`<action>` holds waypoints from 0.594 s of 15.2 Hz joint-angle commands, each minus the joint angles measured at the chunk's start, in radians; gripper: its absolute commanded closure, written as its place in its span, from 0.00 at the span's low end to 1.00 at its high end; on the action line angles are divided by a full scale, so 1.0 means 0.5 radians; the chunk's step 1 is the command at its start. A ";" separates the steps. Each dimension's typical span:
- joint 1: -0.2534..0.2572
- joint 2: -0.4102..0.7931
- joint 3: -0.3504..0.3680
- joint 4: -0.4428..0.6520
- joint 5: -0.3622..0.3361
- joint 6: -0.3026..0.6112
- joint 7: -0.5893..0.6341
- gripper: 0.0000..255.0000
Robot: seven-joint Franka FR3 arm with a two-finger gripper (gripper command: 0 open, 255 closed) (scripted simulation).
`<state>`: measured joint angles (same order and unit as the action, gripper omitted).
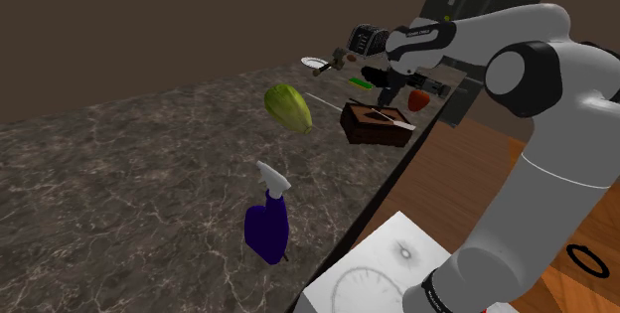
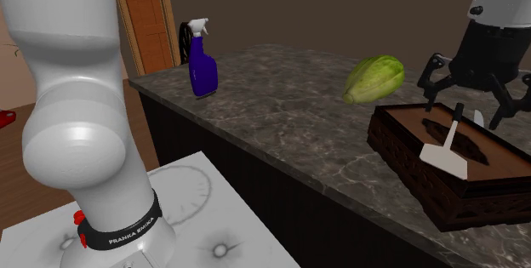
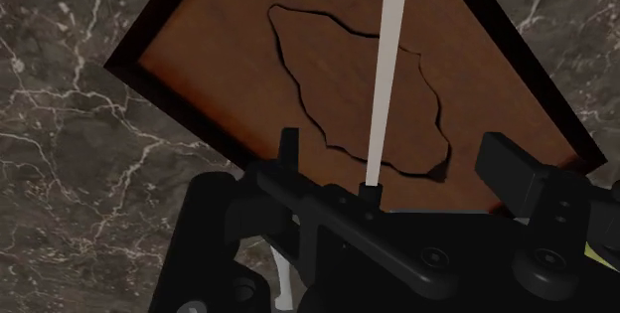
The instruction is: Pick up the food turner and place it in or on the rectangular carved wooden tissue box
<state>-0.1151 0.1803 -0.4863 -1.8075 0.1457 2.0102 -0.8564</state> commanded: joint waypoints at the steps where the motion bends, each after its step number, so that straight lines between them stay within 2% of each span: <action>1: 0.002 -0.027 -0.004 0.088 -0.020 -0.113 0.019 0.00; 2: 0.002 -0.039 -0.007 0.127 -0.028 -0.162 0.024 0.00; 9: 0.002 -0.039 -0.007 0.127 -0.028 -0.162 0.024 0.00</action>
<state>-0.1140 0.1605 -0.4896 -1.7444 0.1317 1.9296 -0.8442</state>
